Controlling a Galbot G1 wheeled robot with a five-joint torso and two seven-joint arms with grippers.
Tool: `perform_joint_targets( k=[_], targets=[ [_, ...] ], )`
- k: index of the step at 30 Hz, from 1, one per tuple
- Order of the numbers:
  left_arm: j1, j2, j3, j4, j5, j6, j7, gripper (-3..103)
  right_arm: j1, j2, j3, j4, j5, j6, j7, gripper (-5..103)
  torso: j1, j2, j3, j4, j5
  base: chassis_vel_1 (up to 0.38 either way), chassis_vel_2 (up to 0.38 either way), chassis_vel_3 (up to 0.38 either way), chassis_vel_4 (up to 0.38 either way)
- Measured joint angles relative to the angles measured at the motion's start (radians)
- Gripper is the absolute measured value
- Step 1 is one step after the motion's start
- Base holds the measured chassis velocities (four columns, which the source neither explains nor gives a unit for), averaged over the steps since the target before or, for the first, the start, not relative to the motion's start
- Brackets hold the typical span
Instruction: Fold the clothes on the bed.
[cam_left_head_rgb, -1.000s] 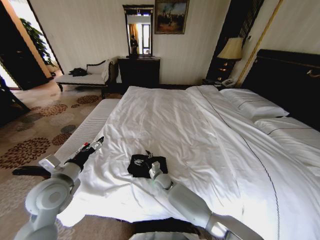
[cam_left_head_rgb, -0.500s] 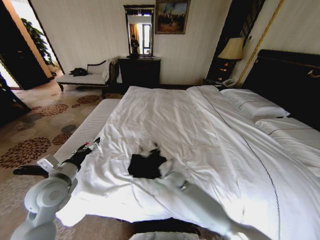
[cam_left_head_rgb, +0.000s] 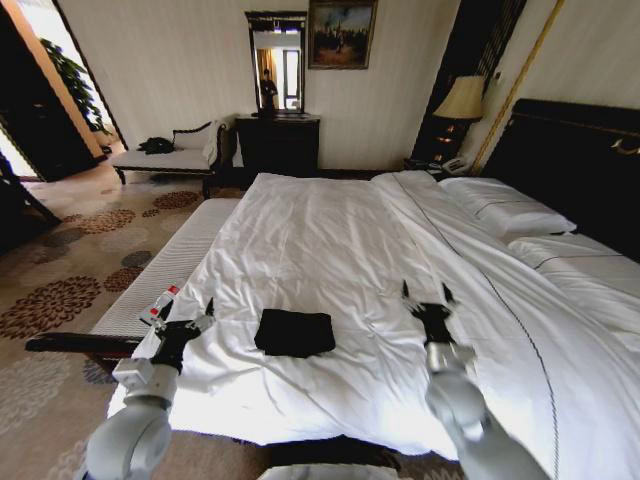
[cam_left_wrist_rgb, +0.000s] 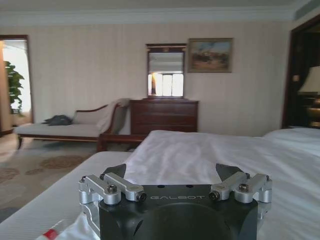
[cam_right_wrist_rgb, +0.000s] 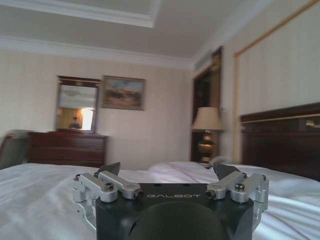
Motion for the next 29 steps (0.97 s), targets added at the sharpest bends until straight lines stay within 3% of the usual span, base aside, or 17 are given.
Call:
perform_joint_targets(
  k=[6,10,29],
  targets=[
    [0.100,-0.001,-0.004,-0.057,0.019,0.003,0.003,100,-0.154,0.024,0.073,0.156,-0.039,-0.025,0.006,100,0.000,0.000,0.000,0.0004,-0.0005,0.000,0.000,0.000,0.000],
    [0.079,-0.023,0.001,-0.058,0.014,0.006,-0.019,100,-0.173,0.019,0.083,0.179,-0.047,-0.024,0.003,100,0.000,0.000,0.000,0.0003,-0.0005,0.000,0.000,0.000,0.000],
    [0.067,-0.035,0.003,-0.055,-0.015,0.013,-0.009,100,-0.163,0.026,0.074,0.151,-0.056,-0.001,-0.014,100,0.001,0.000,0.000,0.0003,-0.0003,0.000,0.000,0.000,0.000]
  ],
)
